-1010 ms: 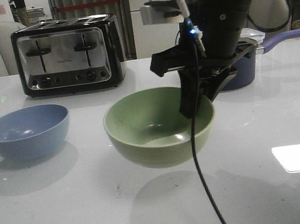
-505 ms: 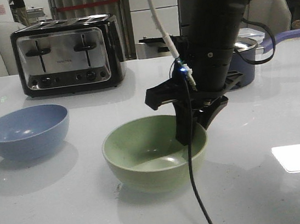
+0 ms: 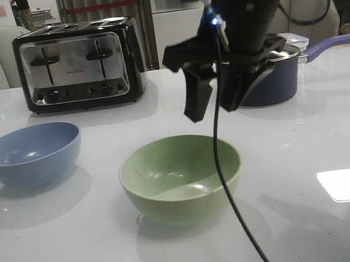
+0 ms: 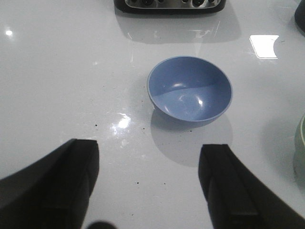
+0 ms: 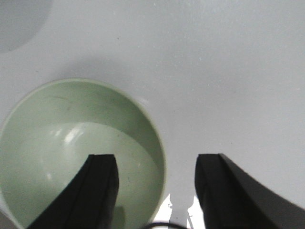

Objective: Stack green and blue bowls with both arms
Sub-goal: 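Open the right gripper and lift it away from the green bowl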

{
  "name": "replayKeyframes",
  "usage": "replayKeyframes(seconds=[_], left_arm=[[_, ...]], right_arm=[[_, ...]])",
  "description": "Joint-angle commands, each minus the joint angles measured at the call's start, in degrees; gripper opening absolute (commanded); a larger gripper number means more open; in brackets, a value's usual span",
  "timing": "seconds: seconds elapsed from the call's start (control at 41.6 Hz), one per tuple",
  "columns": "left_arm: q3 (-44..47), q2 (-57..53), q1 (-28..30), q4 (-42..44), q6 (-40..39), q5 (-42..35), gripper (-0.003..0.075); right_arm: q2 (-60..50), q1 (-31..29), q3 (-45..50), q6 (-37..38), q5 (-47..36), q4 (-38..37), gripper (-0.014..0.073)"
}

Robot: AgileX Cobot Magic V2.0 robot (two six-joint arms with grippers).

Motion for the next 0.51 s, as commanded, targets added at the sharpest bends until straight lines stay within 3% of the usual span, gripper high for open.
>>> replayKeyframes(seconds=[0.0,0.12,0.481], left_arm=[[-1.7,0.2,0.0,-0.4,-0.4,-4.4,0.0507],[-1.7,0.2,0.0,-0.4,-0.4,-4.4,0.0507],[-1.7,1.0,0.0,-0.4,-0.4,-5.9,0.0507]], right_arm=[[-8.7,0.8,1.3,-2.9,-2.3,0.0,0.0476],[-17.1,2.6,6.4,-6.0,-3.9,0.1,0.0476],[-39.1,4.8,22.9,-6.3,-5.8,0.1,0.0476]])
